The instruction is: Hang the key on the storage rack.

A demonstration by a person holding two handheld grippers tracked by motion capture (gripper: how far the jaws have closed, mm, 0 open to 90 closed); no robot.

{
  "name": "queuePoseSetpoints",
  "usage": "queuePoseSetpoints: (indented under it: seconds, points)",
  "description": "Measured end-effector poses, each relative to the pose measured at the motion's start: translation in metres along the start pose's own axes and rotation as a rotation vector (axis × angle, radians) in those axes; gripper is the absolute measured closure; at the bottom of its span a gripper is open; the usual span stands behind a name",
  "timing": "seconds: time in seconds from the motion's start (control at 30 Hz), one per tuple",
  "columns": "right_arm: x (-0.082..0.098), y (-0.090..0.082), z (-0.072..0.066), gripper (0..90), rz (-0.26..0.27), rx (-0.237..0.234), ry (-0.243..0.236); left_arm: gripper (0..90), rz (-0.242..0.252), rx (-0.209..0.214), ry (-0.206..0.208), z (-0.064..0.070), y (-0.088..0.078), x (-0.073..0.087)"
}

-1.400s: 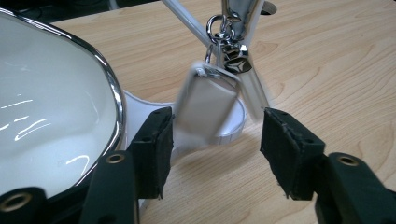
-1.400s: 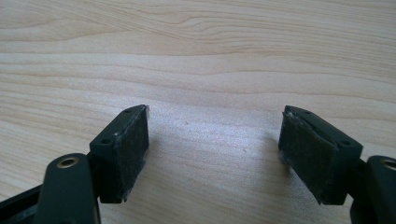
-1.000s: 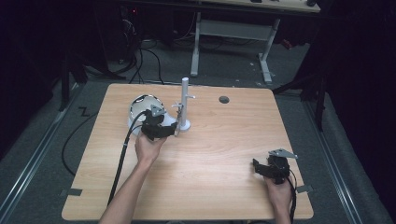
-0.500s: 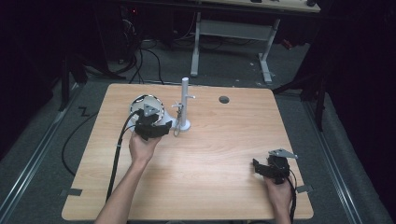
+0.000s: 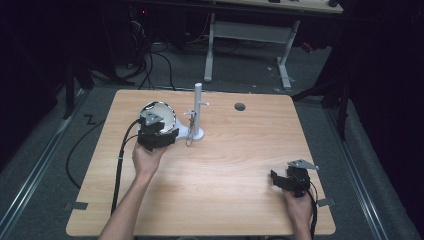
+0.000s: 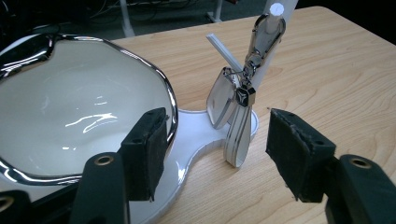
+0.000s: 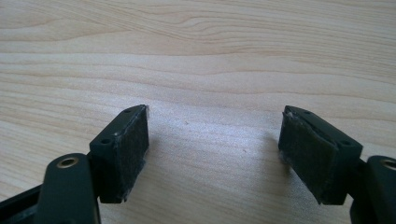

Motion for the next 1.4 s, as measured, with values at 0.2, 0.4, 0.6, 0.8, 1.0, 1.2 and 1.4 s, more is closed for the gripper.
queuePoseSetpoints:
  seconds: [0.2,0.4,0.6,0.8,1.0,1.2,1.4]
  points:
    - [0.000,0.000,0.000,24.5,0.000,0.000,0.000,38.4,0.006,-0.001,-0.006,-0.003,-0.007,0.001]
    - [0.000,0.000,0.000,24.5,0.000,0.000,0.000,38.3,0.019,-0.007,-0.004,-0.006,-0.015,0.000]
    - [0.000,0.000,0.000,24.5,0.000,0.000,0.001,38.4,0.026,-0.005,-0.034,-0.010,-0.019,0.002]
    - [0.000,0.000,0.000,24.5,0.000,0.000,0.001,38.4,0.029,-0.006,-0.031,-0.011,-0.023,0.003]
    - [0.000,0.000,0.000,24.5,0.000,-0.001,0.001,38.3,0.027,-0.012,-0.040,-0.016,-0.028,0.007]
    - [0.000,0.000,0.000,24.5,0.000,0.000,0.000,38.4,0.024,-0.009,-0.047,-0.021,-0.035,0.011]
    - [0.000,0.000,0.000,24.5,0.000,0.000,0.000,38.4,0.034,-0.006,-0.060,-0.022,-0.040,0.014]
Point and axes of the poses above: each handheld gripper's, and its own axes: y roughly forward along the jaws, x roughly out of its underside, z roughly to its right, the point moved 9 cm from there along y, roughly forward along the jaws, and after that the axes turned 3 degrees about -x, right-handed, at the moved point
